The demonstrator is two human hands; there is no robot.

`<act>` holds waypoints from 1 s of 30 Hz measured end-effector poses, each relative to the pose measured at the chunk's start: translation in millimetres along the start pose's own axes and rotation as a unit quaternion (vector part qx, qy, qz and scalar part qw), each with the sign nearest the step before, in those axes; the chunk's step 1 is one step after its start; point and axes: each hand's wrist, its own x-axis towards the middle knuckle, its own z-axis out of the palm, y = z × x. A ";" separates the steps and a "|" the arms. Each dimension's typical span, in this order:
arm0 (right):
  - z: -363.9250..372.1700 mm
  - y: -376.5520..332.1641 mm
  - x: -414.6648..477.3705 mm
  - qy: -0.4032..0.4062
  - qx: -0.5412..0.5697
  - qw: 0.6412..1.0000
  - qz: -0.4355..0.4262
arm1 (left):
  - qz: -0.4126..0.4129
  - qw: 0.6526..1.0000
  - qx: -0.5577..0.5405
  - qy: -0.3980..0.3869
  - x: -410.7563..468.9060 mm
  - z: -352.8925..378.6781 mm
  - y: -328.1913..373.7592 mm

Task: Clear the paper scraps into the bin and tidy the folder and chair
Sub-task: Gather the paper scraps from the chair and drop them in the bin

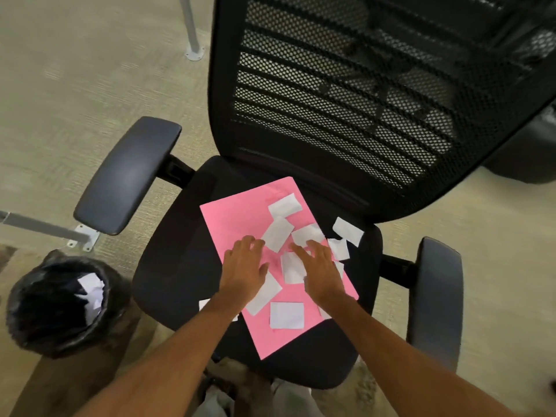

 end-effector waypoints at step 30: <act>-7.0 20.1 28.0 0.058 0.220 0.973 0.034 | -0.161 0.954 -0.252 -0.027 68.0 1.0 22.7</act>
